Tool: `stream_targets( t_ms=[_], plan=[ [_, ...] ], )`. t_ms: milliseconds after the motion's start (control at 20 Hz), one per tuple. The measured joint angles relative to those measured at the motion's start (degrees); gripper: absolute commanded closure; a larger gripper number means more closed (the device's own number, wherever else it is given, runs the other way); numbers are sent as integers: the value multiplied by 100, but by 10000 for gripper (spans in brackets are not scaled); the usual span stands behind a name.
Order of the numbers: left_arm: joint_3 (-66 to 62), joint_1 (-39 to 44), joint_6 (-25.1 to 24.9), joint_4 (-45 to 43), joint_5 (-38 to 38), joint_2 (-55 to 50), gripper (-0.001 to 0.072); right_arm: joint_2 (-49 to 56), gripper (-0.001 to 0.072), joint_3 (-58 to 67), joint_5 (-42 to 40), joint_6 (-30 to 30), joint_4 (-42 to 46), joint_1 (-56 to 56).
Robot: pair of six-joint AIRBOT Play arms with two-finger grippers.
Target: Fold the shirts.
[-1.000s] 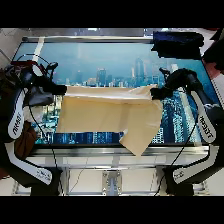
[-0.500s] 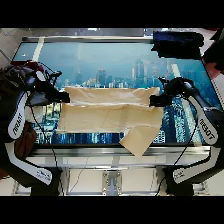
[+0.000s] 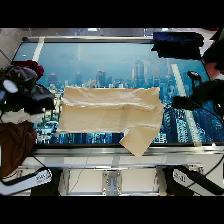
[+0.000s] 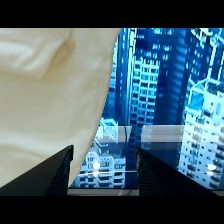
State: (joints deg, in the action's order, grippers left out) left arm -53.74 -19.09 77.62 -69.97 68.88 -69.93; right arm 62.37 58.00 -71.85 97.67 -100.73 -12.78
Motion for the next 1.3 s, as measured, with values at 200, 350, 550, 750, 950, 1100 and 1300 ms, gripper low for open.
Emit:
stream_targets(
  t_ms=[200, 350, 550, 750, 950, 1100, 1300],
  plan=[
    [2218, -796, 138, 1633, -734, 1130, 98, -828, 252, -966, 221, -4, -549, -221],
    [2966, -1040, 149, 2258, -1014, 1331, 99, -1060, 252, -1209, 297, -7, -804, -271],
    [3311, -1150, 146, 2640, -1366, 1281, 100, -1161, 253, -1314, 304, -9, -984, -297],
    [3399, -1145, 107, 2850, -1469, 1106, 102, -1187, 253, -1342, 293, -9, -1067, -297],
    [3438, -855, 83, 2870, -1784, 953, 689, -1193, 261, -1351, 284, -9, -1108, -297],
    [3440, -654, 52, 2997, -1998, 918, 698, -1193, 260, -1351, 144, -9, -1056, -297],
    [3442, -564, -42, 3099, -2085, 905, 698, -1193, 259, -1554, -341, -17, -619, -299]
  ],
)
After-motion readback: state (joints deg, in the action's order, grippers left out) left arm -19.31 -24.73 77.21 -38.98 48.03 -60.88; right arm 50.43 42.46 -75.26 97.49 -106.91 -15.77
